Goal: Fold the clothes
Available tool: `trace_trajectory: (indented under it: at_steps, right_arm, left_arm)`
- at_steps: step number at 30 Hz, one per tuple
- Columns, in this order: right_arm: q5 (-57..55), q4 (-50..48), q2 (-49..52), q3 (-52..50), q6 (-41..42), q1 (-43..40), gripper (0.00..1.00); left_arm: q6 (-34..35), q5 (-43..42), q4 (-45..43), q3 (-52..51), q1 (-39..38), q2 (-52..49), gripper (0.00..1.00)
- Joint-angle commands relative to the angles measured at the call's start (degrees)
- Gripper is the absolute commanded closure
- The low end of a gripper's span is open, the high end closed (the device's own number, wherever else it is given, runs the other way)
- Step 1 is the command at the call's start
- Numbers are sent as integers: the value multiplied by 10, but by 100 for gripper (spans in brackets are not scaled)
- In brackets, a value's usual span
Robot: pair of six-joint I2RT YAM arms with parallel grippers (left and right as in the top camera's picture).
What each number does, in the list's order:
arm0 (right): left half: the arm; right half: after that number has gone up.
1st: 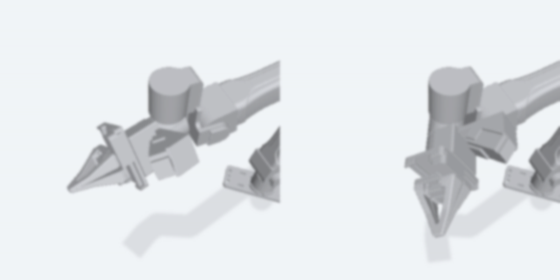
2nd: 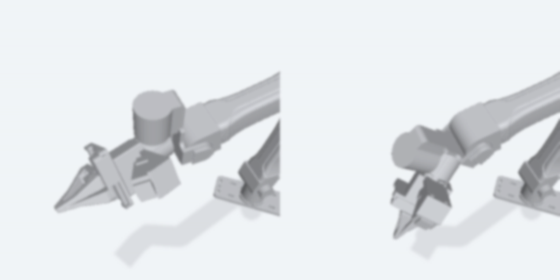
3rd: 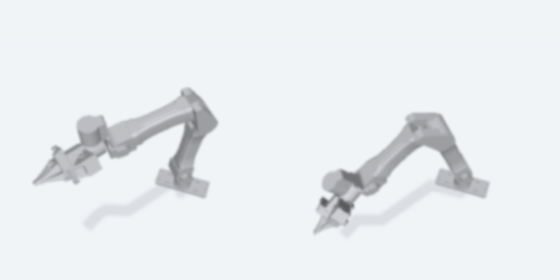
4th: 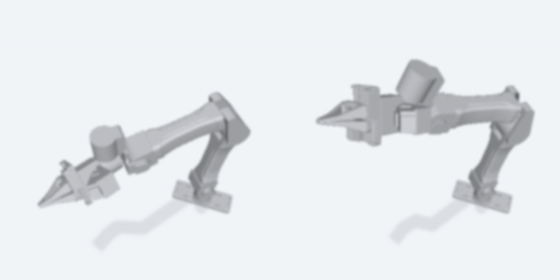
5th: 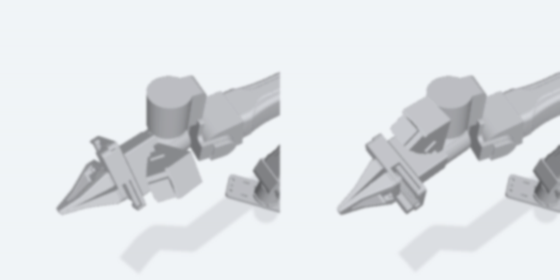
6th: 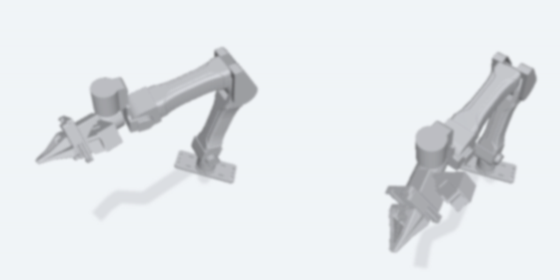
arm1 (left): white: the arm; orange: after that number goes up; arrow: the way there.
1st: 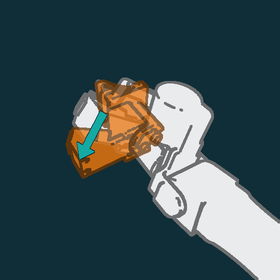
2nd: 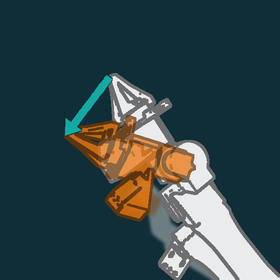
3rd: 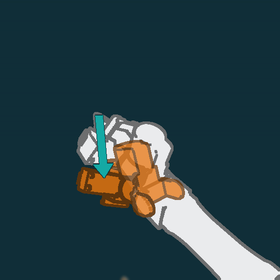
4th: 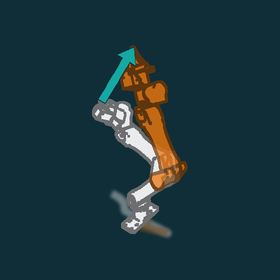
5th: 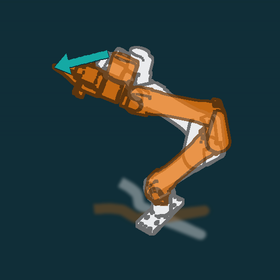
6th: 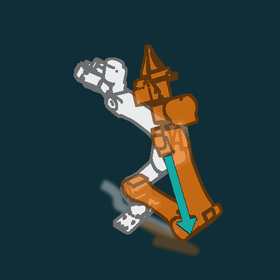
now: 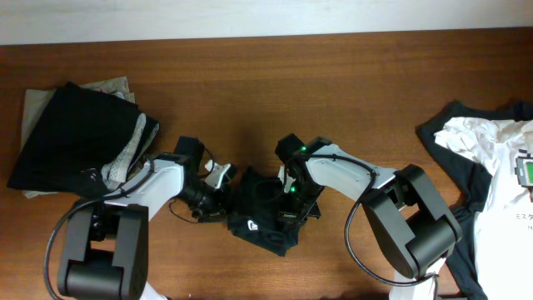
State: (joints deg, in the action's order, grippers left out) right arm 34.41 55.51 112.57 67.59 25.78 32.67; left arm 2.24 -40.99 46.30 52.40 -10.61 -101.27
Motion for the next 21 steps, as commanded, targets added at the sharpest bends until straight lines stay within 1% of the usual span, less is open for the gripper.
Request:
trace_trajectory:
  at_steps: [1, 2, 4, 5, 6, 8, 9, 10, 12, 13, 15, 16, 18, 20, 21]
  right_arm:
    - [-6, -1, 5, -2, 7, -2, 96]
    - [-6, -2, 5, -2, 7, -2, 96]
    - [-5, -2, 4, -2, 7, -2, 96]
    - [-5, -2, 4, -2, 7, -2, 96]
    - [-5, -2, 4, -2, 7, -2, 95]
    - [-5, -2, 4, -2, 7, -2, 95]
    - [-5, -2, 2, 0, -1, -3, 96]
    - [-6, 5, -5, 3, -5, -7, 96]
    - [-10, 56, -44, 39, -39, -42, 96]
    - [-25, 87, -75, 68, -53, -70, 96]
    - [-38, 130, -127, 122, -76, -126, 95]
    - [-39, 141, -147, 142, -80, -153, 95]
    - [-38, 143, -155, 145, -80, -163, 95]
    - [-42, 144, -155, 145, -80, -162, 95]
    - [-43, 144, -155, 145, -80, -162, 95]
  left_arm:
    - [42, -60, -52, 9, 21, -17, 13]
    - [51, -64, -75, 9, 12, -46, 17]
    - [51, -119, -103, 9, 3, -108, 39]
    - [50, -149, -113, 9, 4, -129, 45]
    - [50, -174, -125, 9, 4, -139, 53]
    - [50, -184, -131, 10, 4, -139, 76]
    - [50, -184, -133, 10, 4, -139, 91]
    - [44, -184, -133, 16, 7, -139, 99]
    - [8, -181, -96, 55, 29, -123, 100]
    - [-21, -172, -57, 95, 48, -106, 100]
    - [-58, -125, 13, 202, 101, -76, 100]
    - [-67, -126, 43, 288, 154, -74, 100]
    - [-66, -126, 49, 363, 228, -74, 99]
    - [-67, -125, 50, 430, 341, -74, 100]
    - [-67, -121, 48, 438, 372, -74, 100]
